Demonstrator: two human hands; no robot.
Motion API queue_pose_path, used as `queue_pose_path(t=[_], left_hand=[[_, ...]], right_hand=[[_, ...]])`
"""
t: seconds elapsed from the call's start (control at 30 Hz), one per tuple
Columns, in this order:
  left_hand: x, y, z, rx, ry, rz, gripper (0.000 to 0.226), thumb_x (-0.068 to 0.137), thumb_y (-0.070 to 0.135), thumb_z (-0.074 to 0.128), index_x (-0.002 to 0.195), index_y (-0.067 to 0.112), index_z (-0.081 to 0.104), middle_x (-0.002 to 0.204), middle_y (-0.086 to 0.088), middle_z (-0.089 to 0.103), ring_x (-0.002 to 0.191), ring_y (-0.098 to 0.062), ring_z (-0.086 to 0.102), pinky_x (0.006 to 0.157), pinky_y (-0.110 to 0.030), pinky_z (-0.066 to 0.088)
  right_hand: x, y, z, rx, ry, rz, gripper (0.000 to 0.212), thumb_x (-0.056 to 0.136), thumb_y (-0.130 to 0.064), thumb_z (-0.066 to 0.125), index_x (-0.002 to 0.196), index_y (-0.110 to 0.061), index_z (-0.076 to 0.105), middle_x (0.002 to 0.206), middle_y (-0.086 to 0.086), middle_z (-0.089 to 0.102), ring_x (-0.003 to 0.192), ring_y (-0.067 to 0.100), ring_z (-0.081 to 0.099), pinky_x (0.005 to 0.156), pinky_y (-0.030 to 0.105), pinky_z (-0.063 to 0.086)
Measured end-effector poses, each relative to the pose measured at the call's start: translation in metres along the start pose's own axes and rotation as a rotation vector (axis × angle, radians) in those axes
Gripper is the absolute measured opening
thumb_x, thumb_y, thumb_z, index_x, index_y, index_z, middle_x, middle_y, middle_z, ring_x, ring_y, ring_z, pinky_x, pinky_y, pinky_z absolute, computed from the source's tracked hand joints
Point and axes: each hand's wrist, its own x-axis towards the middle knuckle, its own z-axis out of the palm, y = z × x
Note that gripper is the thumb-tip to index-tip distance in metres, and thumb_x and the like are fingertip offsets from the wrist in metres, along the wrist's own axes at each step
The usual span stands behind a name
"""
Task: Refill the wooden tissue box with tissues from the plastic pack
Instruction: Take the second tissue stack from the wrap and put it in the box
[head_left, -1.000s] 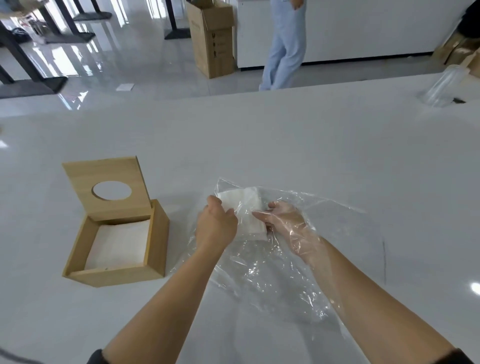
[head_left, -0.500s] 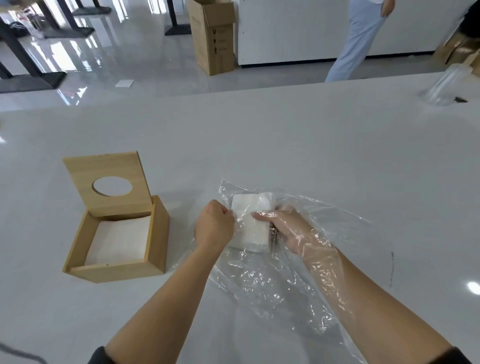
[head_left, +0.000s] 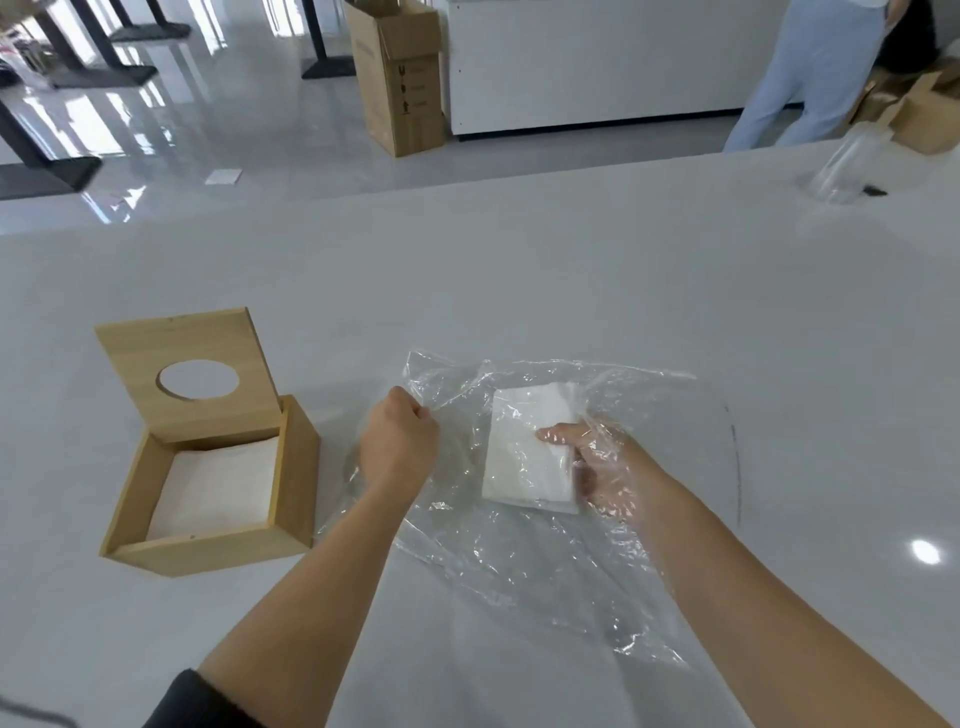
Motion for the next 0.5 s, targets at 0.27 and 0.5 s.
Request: queue_pose_path(t=[0.27, 0.5], left_hand=[[0.004, 0.002, 0.003, 0.070, 0.023, 0.031, 0.018, 0.089, 0.016, 0.039, 0.095, 0.009, 0.054, 0.091, -0.011, 0.066, 0.082, -0.031, 0.058, 0.065, -0.031, 0.038], [0.004, 0.004, 0.006, 0.121, 0.047, 0.063, 0.017, 0.089, 0.013, 0.040, 0.091, 0.006, 0.056, 0.087, -0.014, 0.065, 0.078, -0.033, 0.057, 0.063, -0.030, 0.038]], right_hand=[[-0.025, -0.007, -0.034, 0.053, 0.022, -0.203, 0.016, 0.085, 0.008, 0.053, 0.093, -0.002, 0.062, 0.079, 0.010, 0.068, 0.062, 0.017, 0.066, 0.057, 0.026, 0.055], [-0.056, -0.012, -0.061, 0.127, 0.098, -0.278, 0.026, 0.082, 0.005, 0.059, 0.107, 0.000, 0.061, 0.099, 0.014, 0.068, 0.087, 0.026, 0.066, 0.082, 0.038, 0.053]])
